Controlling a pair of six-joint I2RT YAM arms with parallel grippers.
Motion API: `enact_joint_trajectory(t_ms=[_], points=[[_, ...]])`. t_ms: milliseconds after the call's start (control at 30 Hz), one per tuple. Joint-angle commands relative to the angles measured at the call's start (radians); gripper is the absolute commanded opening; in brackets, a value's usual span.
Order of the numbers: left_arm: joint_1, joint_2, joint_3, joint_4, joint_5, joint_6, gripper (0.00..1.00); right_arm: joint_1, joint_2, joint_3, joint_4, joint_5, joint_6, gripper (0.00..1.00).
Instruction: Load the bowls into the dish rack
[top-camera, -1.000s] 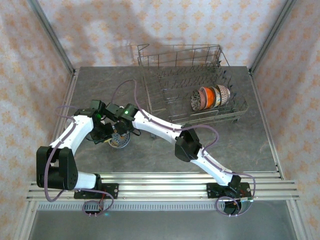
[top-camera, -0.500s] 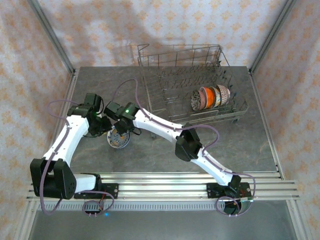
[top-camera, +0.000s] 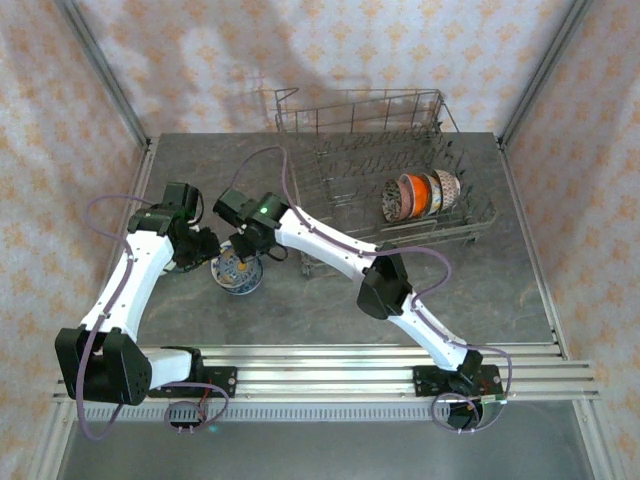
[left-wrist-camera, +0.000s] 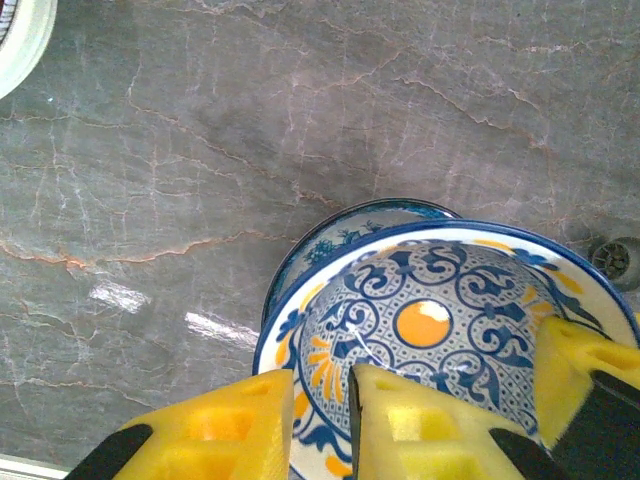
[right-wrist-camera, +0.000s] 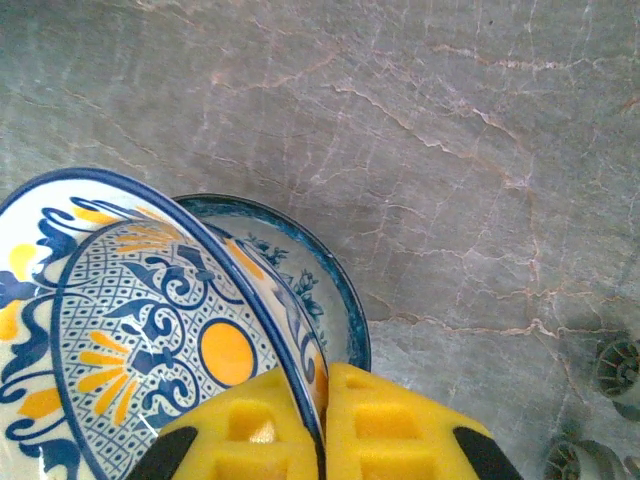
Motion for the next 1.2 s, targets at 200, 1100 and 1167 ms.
enact_joint_trajectory(t_ms=[200, 1100, 1167], points=[[0.006, -0.063, 0.136, -0.057, -0.024, 0.017, 0.25, -0.027, -0.132, 0.024, 0.0, 0.021, 0.003, 0.0], [-0.034, 0.05, 0.231, 0.149, 0.206, -0.009, 0.24, -0.102, -0.455, 0.135, 0.031, 0.493, -0.087, 0.0], [-0.061, 0.077, 0.228, 0.173, 0.206, -0.014, 0.24, -0.113, -0.484, 0.121, 0.009, 0.58, -0.084, 0.0]])
